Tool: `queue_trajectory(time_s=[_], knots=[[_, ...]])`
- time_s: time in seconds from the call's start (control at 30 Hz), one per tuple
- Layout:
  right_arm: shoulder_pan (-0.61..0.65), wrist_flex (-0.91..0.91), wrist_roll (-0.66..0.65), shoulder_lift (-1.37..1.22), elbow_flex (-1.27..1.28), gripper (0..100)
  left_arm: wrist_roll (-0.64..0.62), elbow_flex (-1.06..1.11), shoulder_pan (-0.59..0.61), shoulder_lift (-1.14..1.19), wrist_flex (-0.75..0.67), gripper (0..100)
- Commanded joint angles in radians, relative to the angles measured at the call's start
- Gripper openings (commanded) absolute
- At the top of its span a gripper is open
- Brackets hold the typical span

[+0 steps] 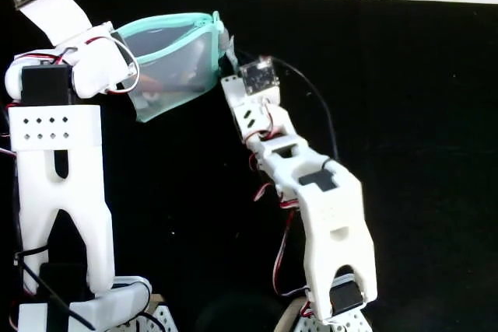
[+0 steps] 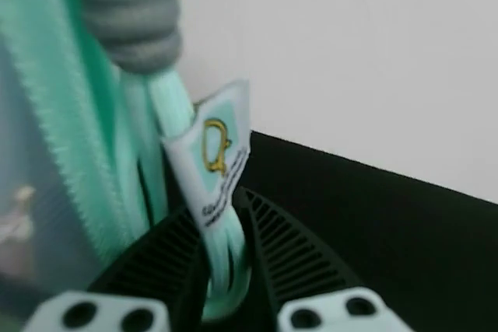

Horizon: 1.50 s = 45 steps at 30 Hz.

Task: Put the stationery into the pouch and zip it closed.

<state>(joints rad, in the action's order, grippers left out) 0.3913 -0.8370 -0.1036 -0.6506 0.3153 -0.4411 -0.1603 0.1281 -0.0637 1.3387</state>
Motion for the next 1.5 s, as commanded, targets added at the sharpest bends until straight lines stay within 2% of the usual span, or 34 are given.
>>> queue_trajectory(time_s=[0.0,0.33,0.5,0.83,0.93,1.17,1.3,1.47], knots=[[-0.013,-0.016,-0.015,0.182,0.145,0.5,0.002,0.053,-0.021,0.048,0.002,1],[-0.022,-0.018,-0.017,0.452,0.466,0.5,0.002,0.053,-0.021,0.05,0.002,1],[-0.022,-0.021,-0.146,0.593,0.599,0.5,0.002,0.053,-0.021,0.05,0.002,1],[-0.028,-0.021,-0.157,0.78,0.786,0.5,0.002,0.054,-0.021,0.05,0.002,1],[-0.064,-0.019,-0.161,0.808,0.788,0.5,0.002,0.054,-0.021,0.05,0.002,1],[-0.15,0.008,-0.267,0.885,0.704,0.5,0.002,0.054,-0.024,0.05,0.002,1],[-0.153,0.159,-0.281,0.932,0.55,0.5,0.002,0.054,-0.053,0.05,0.005,1],[-0.148,0.45,-0.278,0.963,0.364,0.5,0.002,0.054,-0.056,0.05,0.008,1]])
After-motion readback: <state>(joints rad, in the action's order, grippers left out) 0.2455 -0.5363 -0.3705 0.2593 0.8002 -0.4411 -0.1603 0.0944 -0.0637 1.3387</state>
